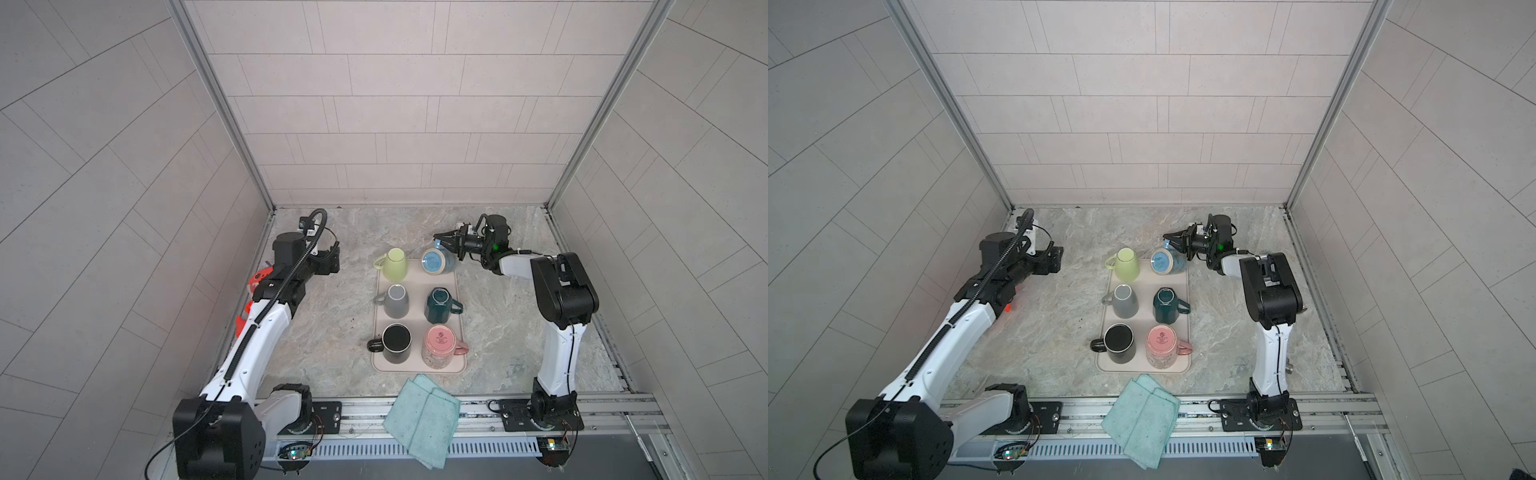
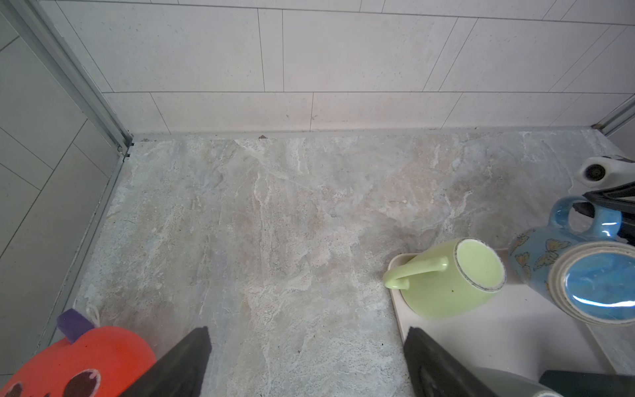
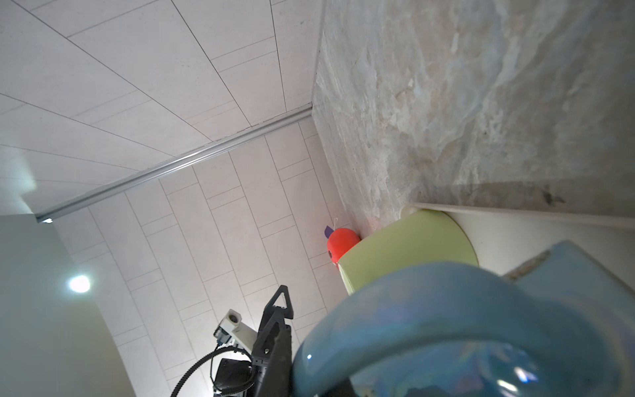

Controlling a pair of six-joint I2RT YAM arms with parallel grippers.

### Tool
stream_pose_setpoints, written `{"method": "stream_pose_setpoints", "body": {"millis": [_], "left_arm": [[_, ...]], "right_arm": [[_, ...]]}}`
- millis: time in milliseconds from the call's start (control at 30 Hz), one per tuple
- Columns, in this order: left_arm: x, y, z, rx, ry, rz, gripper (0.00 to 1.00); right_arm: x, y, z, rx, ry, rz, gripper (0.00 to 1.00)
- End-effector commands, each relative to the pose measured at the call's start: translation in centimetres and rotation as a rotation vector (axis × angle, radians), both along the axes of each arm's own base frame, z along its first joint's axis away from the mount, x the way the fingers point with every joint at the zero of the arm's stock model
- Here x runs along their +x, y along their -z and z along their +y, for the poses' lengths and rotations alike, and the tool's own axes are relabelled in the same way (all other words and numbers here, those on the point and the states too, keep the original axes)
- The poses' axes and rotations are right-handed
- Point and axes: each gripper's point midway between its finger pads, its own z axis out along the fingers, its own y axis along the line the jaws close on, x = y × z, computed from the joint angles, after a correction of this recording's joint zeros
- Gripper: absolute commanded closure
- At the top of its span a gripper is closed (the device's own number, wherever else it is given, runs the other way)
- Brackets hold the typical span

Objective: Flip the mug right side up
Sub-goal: 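Lift the blue mug with the right gripper while the left arm rises toward it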

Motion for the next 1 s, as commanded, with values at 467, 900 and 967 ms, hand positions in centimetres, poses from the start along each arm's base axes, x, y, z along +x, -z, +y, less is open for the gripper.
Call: {"method": "stream_pose_setpoints", "body": {"millis": [467, 900, 967], "left_arm": [[1.4, -7.3, -2.2, -0.155, 0.066, -0.133, 0.07], [2.8, -12.7, -9.1, -0.469, 0.409, -0.108, 0.08], [3.0, -13.3, -9.9, -0.522, 0.459, -0.101, 0.08]], "right_arm": [[-4.5, -4.8, -0.2, -0.604, -0.302, -0.301, 1.00], [-7.1, -8.6, 0.9, -1.084, -0.432, -0.733, 1.00], [-7.1, -10.3, 1.3, -1.130, -0.386, -0.840, 1.00]]}}
